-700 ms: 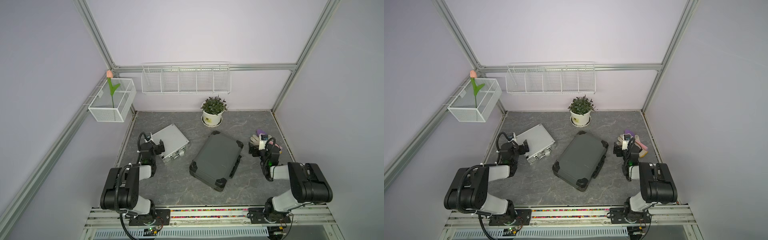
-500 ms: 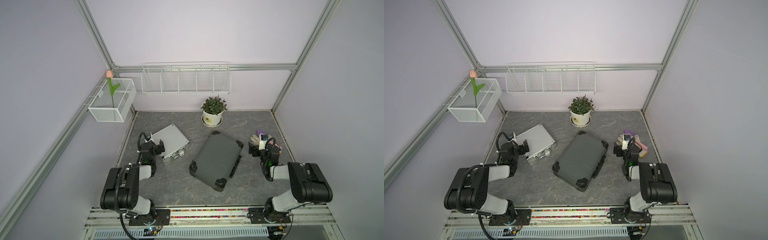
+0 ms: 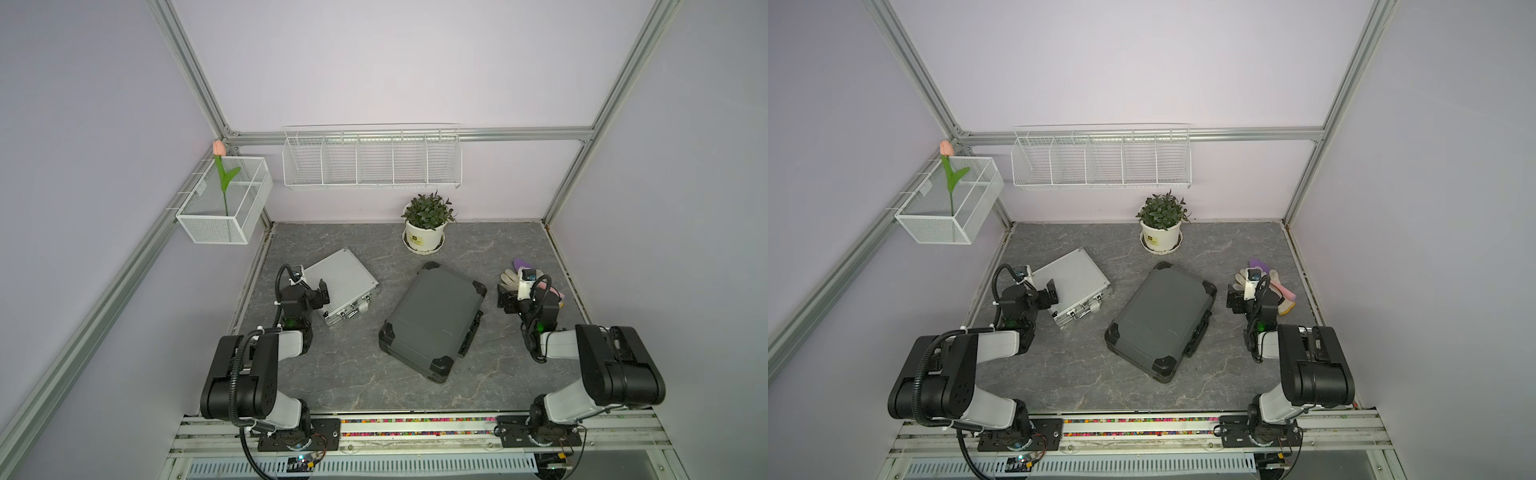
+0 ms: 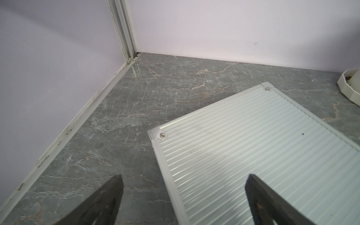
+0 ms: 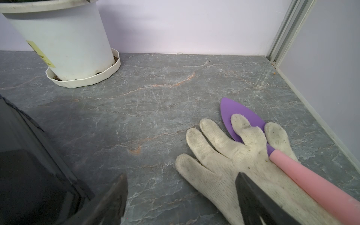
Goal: Open the poker set cases
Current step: Adjust the poker set case at the center of the board.
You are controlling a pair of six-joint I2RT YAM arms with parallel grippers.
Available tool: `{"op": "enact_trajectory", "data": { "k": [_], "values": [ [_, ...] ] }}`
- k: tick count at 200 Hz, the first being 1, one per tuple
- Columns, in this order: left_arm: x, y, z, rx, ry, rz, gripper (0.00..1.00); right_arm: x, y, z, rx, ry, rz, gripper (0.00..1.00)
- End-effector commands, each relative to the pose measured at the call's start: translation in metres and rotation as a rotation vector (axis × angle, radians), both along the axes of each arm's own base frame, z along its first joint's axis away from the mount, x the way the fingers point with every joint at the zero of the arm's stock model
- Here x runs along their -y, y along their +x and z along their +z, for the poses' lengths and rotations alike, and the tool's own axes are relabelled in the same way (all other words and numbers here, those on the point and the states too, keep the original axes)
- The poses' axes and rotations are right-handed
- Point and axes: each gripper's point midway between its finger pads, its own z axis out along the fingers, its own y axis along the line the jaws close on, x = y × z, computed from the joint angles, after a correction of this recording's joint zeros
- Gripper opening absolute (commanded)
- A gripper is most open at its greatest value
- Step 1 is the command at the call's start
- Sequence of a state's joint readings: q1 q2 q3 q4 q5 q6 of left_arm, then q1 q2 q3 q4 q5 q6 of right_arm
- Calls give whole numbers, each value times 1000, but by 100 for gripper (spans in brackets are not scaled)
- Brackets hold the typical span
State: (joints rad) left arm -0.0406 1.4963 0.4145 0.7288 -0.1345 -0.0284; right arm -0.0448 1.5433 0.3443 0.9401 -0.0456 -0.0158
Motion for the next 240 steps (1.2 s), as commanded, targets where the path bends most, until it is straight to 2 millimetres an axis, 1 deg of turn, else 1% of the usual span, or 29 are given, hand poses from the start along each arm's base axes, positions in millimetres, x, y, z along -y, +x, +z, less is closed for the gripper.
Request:
{"op": "enact_trajectory", "data": {
  "k": [1,113,138,159,171,193,201,215,229,240],
  "values": [
    [0,7,10,32,15,5,99,0,4,5,23,-12,5,88],
    [0,7,9,31,13,4,100,0,5,6,24,-12,5,89],
    [0,7,9,29,11,1,100,-7,4,7,31,-15,40,89],
    [0,8,9,31,11,1,100,1,4,6,30,-11,-6,88],
    [0,7,10,33,13,2,97,3,4,6,29,-10,-18,89],
    [-4,7,18,34,13,24,97,7,4,5,26,-5,-41,88],
    [-5,6,23,27,11,32,96,11,1,9,47,3,-60,89],
    [-6,4,33,22,14,34,95,16,-9,19,102,6,-84,89],
    [-7,-2,44,41,14,41,94,24,-22,29,153,5,-135,91],
    [-12,-7,52,58,13,72,94,30,-30,39,189,9,-178,92]
  ]
}}
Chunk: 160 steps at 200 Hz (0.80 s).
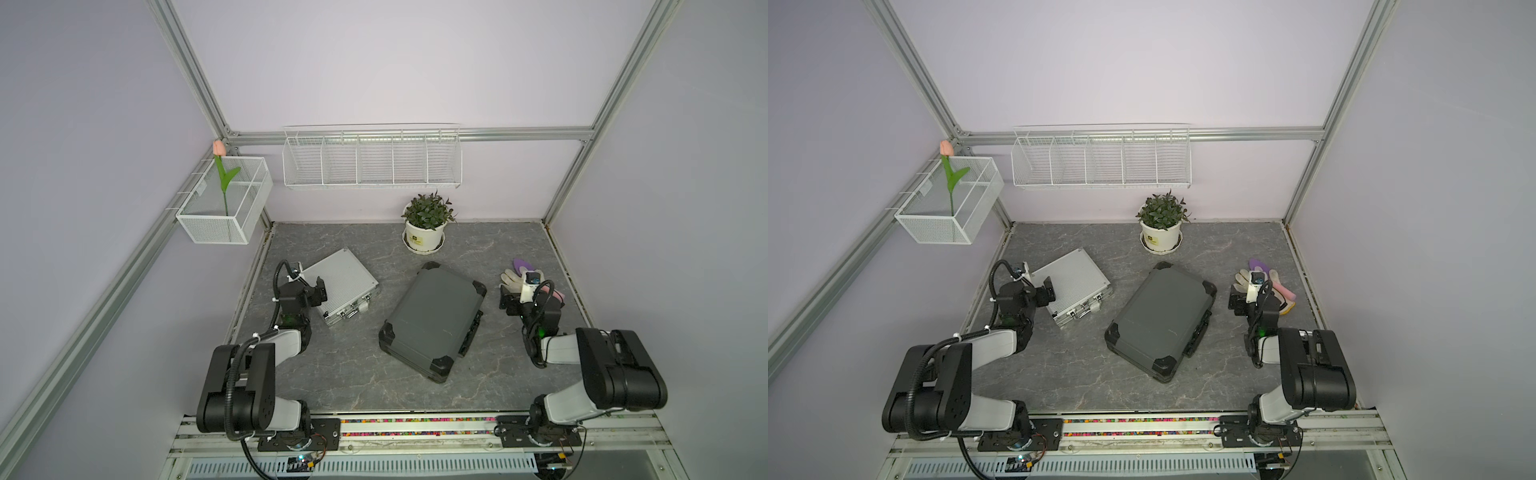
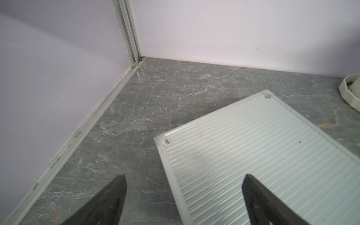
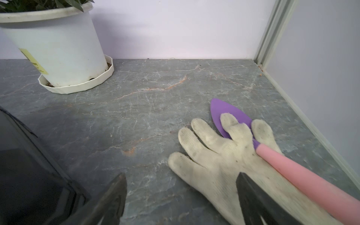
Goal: Open the poker set cases
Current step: Adjust the poker set case at the center of the board.
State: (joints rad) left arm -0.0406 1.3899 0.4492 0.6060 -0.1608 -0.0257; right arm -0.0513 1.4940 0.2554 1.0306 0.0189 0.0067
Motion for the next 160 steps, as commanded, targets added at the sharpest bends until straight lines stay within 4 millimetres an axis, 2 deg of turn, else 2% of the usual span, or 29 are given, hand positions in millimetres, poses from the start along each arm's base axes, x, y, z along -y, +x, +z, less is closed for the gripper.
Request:
{"op": "enact_trajectory", "data": {
  "k": [1,26,60,90,119,146,160],
  "values": [
    [-8,-6,26,42,2,54,94,18,-13,34,142,7,-106,92],
    [-23,-15,47,61,18,140,94,19,-25,59,173,20,-123,93],
    [-23,-21,83,90,-17,148,93,19,-35,85,71,64,-138,94],
    [-9,-27,117,97,-85,73,90,6,-48,106,33,180,-99,98],
    [8,-42,145,79,-209,13,84,-16,-57,115,-120,268,-14,99],
    [25,-59,153,-6,-332,-40,78,-42,-68,109,-330,339,72,96],
    [43,-69,154,-60,-395,-110,76,-58,-74,103,-439,375,121,95]
  ]
}}
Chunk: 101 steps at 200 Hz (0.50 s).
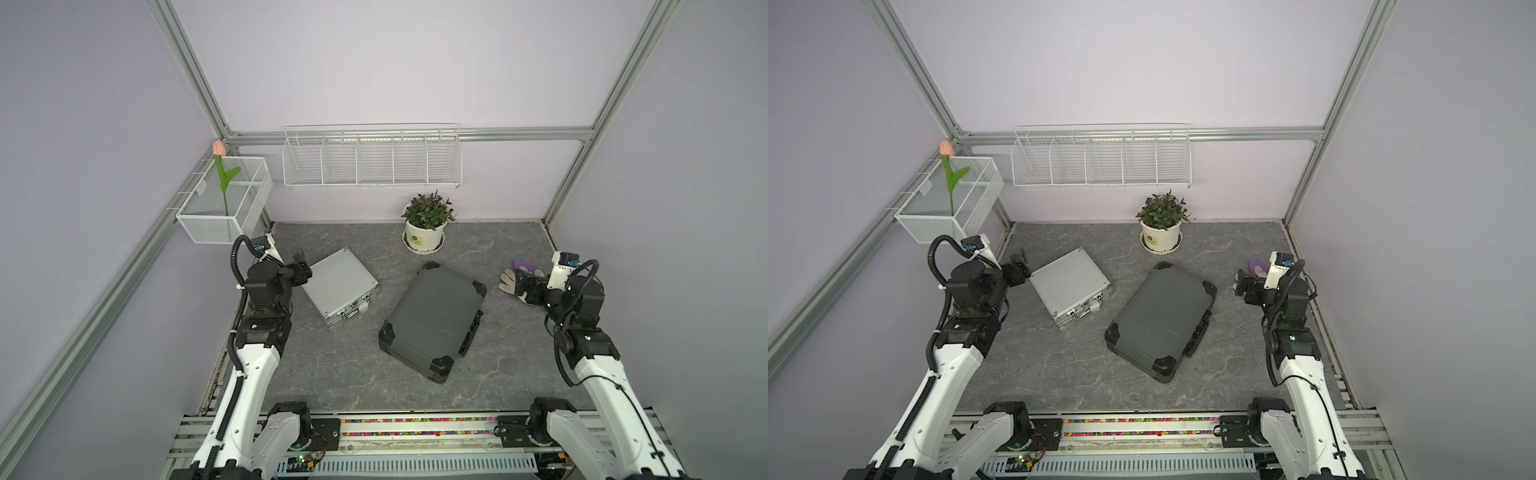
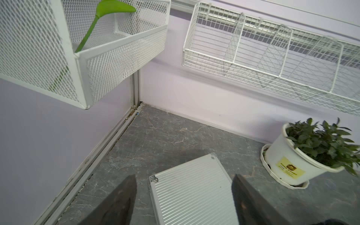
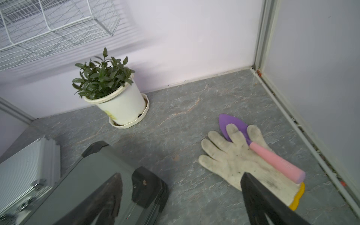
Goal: Open the poker set cases
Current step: Adjust the poker set case at the center of the board.
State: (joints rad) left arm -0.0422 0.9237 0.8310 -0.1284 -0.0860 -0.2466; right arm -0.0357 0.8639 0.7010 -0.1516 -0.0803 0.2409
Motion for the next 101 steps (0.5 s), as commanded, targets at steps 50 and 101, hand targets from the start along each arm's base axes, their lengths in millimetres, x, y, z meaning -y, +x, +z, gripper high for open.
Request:
{"op": "enact_trajectory", "data": {
  "k": [50,101],
  "values": [
    [94,-65,-29,-356,-122,-364,75,-90,-40,-47,-557,98,311,89],
    [123,-104,-68,-518,-303,-478,74,-129,-35,-33,-671,-25,466,89]
  ]
}}
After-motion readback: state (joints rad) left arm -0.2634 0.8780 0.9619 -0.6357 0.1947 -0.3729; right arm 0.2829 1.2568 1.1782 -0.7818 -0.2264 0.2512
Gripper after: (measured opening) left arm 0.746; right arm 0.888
